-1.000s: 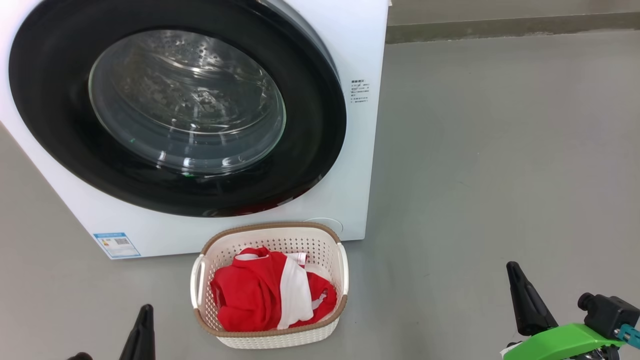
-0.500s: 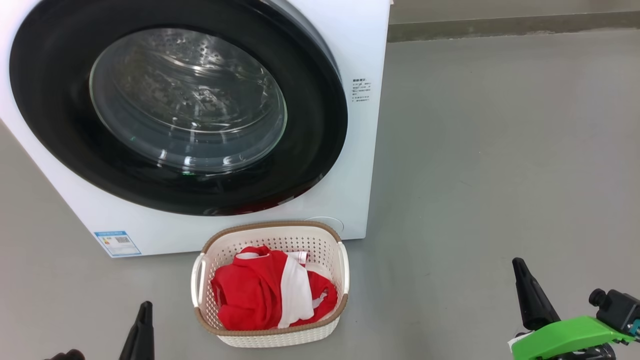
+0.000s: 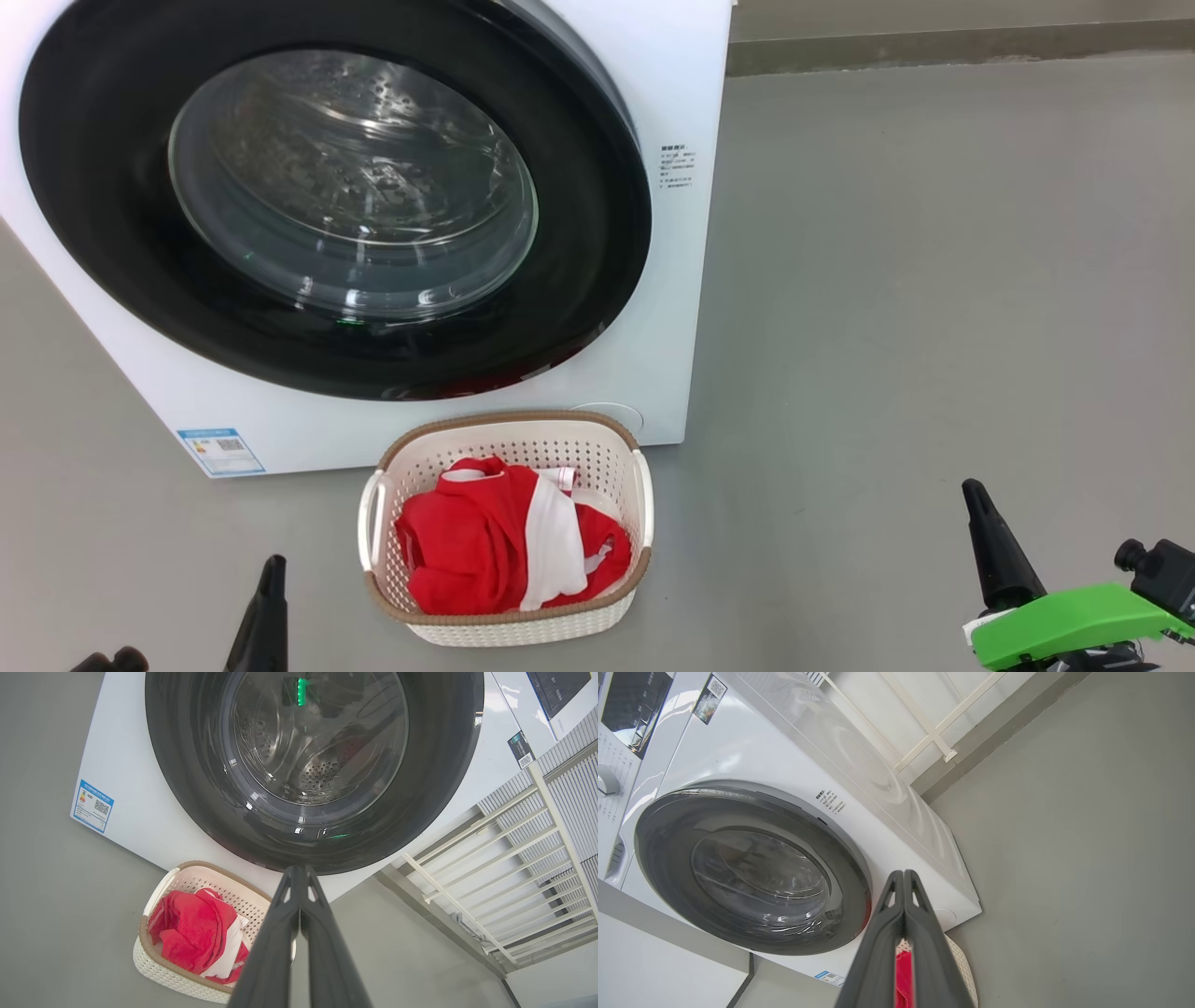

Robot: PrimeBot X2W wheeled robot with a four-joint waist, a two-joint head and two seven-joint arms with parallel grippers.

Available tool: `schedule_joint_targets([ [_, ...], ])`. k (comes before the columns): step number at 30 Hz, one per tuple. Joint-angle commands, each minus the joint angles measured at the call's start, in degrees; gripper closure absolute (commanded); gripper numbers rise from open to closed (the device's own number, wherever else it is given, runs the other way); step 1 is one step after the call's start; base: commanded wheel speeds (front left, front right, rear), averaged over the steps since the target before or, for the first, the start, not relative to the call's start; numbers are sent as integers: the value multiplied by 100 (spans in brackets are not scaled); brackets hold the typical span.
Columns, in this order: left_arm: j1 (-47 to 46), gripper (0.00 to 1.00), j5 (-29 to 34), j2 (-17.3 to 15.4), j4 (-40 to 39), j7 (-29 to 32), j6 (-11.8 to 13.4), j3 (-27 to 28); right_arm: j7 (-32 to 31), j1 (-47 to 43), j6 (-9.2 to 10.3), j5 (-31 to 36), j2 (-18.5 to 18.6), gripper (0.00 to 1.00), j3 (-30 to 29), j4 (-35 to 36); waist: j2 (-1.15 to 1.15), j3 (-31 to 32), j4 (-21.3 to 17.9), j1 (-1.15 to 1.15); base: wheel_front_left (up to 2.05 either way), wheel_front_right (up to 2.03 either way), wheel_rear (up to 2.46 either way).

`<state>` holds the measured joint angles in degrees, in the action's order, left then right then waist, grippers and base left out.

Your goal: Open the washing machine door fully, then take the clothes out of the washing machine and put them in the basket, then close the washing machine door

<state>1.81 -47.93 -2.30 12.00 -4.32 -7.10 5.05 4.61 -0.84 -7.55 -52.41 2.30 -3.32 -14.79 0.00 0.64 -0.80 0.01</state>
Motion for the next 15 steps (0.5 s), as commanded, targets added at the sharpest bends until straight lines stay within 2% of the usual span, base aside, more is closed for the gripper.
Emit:
schedule_joint_targets([
  [1,-279,100,-174,-58,-100,47,-19,85,-28,309,3,-161,68,100,4,134,0,-2,2,-1,0,0,0],
  [15,-403,100,-1185,-58,-27,294,-24,101,-281,402,4,-1074,70,100,-68,120,0,-21,20,-1,0,0,0],
])
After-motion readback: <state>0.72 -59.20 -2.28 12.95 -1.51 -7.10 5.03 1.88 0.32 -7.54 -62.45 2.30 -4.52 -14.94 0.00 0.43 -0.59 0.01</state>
